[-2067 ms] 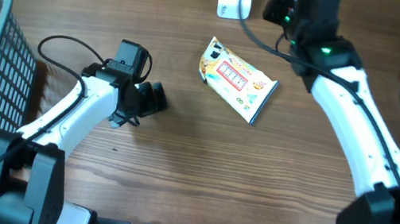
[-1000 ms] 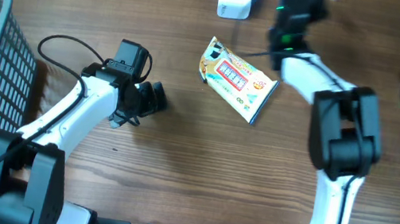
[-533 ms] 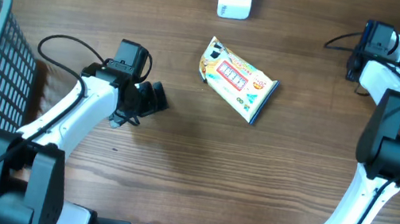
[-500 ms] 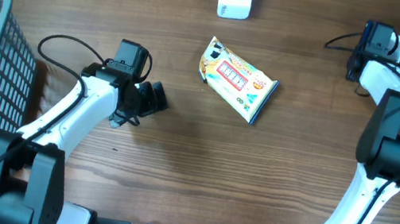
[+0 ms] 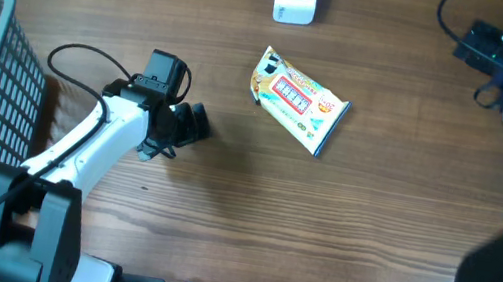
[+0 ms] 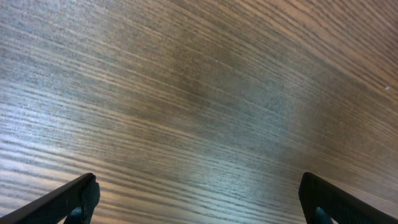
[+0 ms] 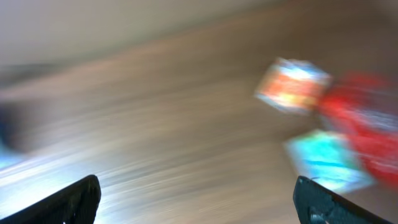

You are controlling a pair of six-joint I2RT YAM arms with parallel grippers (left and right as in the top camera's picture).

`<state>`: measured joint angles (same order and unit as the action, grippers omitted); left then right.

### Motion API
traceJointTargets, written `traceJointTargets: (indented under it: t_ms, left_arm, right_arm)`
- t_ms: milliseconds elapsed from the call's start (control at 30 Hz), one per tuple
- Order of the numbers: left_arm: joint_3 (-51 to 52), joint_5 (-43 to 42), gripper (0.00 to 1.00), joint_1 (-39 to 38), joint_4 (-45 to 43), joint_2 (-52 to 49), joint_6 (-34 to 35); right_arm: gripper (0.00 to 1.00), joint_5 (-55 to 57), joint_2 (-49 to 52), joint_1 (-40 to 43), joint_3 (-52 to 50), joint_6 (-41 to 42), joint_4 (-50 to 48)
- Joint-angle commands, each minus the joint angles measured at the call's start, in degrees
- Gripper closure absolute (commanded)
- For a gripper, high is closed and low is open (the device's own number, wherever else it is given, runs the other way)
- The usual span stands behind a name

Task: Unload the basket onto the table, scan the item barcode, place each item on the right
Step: 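Move the orange box to the right table edge and release it, then reach the right gripper to the wipes pack and grasp its edge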

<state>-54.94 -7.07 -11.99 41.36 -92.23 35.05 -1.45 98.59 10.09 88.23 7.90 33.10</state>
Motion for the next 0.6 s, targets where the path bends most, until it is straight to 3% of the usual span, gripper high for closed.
traceJointTargets:
  t_ms: [0, 67, 133, 167, 267, 367, 500, 567]
  left_arm:
    - [-0.46, 0.55, 0.0, 0.26, 0.04, 0.37, -0.26]
    - [-0.46, 0.55, 0.0, 0.26, 0.04, 0.37, -0.28]
    - [-0.46, 0.55, 0.0, 0.26, 0.04, 0.37, -0.26]
    - [-0.46, 0.55, 0.0, 0.26, 0.04, 0.37, -0.26]
    - [-0.46, 0.55, 0.0, 0.26, 0.04, 0.37, -0.26]
    - [-0.46, 0.55, 0.0, 0.26, 0.04, 0.37, -0.26]
    - [-0.46, 0.55, 0.0, 0.26, 0.04, 0.37, -0.26]
    - [-0.46, 0.55, 0.0, 0.26, 0.02, 0.37, -0.26]
  right_arm:
    - [0.0, -44.13, -3.82, -2.16, 0.15, 1.03, 2.08]
    - [0.01, -44.0, -2.84, -5.95, -0.7, -1.42, 3.41]
    - [0.05, -36.48, -0.63, -12.15, -3.43, -3.78, 3.37]
    - [0.18, -30.23, 1.53, -16.13, -5.03, -3.23, 3.04]
    - [0.27, -25.05, 8.46, -23.61, -7.21, -0.07, 0.48]
    - [0.57, -25.05, 15.45, -27.65, -7.21, 3.26, -0.46]
    - [0.73, -24.79, 20.98, -29.05, -7.21, 7.85, 2.64]
    - [0.8, -18.75, 22.18, -28.98, -7.23, 9.51, 9.68]
